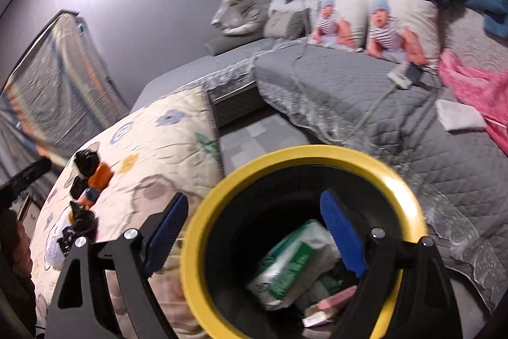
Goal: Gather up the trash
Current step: 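Move both tools back over the trash on the quilt, then grasp the white mesh foam sleeve with the left tool while the right tool grasps a black bag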
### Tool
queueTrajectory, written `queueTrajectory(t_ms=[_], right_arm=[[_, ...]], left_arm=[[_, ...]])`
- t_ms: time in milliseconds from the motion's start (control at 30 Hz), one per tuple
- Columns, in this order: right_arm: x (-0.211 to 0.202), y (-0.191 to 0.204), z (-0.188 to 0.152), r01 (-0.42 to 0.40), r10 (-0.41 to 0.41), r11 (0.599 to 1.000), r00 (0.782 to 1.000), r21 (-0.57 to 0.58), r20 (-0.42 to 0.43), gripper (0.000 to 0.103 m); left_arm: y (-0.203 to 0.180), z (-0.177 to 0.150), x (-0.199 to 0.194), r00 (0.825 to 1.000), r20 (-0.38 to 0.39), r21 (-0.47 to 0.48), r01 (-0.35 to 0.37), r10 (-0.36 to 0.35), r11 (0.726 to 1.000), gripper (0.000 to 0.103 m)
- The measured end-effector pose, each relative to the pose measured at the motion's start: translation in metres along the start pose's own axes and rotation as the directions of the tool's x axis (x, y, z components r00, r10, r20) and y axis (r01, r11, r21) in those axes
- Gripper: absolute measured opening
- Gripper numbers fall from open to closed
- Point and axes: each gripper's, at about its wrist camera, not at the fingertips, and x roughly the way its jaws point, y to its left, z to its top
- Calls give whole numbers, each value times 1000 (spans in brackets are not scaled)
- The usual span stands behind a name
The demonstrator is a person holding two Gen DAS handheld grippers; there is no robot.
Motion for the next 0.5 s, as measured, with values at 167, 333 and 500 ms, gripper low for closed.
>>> queueTrajectory(t_ms=[167, 333, 500], right_arm=[[14, 33, 2, -50, 49, 997, 998, -53, -26, 82], [23, 63, 6, -88, 85, 991, 996, -99, -40, 82], [23, 87, 5, -120, 114, 982, 992, -146, -52, 82]], left_arm=[[75, -43, -16, 986, -116, -60, -129, 122, 990, 94], [111, -72, -9, 962, -209, -91, -197, 175, 976, 94], [120, -89, 9, 952, -258, -108, -196, 163, 975, 94]])
